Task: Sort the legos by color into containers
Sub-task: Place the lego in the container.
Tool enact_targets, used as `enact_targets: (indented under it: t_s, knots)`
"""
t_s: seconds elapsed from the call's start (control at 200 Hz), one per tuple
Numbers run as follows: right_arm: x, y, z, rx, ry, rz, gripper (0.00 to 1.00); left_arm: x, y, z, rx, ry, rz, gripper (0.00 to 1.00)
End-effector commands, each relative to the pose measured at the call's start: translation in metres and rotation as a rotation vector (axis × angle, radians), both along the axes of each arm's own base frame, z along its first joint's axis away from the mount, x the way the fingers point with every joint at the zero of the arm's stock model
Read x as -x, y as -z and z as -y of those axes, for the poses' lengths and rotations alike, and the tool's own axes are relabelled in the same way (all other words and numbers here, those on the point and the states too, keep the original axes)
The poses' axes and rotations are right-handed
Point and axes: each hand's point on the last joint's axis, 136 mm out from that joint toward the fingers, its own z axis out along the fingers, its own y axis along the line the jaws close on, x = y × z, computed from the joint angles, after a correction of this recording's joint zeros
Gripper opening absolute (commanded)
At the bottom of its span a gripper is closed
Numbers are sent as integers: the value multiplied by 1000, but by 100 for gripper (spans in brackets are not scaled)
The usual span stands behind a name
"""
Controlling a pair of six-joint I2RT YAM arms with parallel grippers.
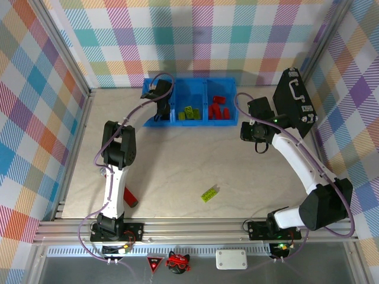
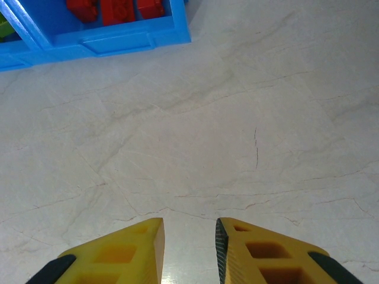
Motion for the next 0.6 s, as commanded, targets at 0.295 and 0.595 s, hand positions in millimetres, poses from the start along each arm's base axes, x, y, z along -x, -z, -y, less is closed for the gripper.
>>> enact_targets:
  t_s: [0.295,0.595]
  knots:
    - [10,-1,0,-27,16,-9,31,-1,25,-9,33,-6,-65,41]
    - [18,-7,-14,-111,7,-19,33,7,-17,-3,108,6,-10,43]
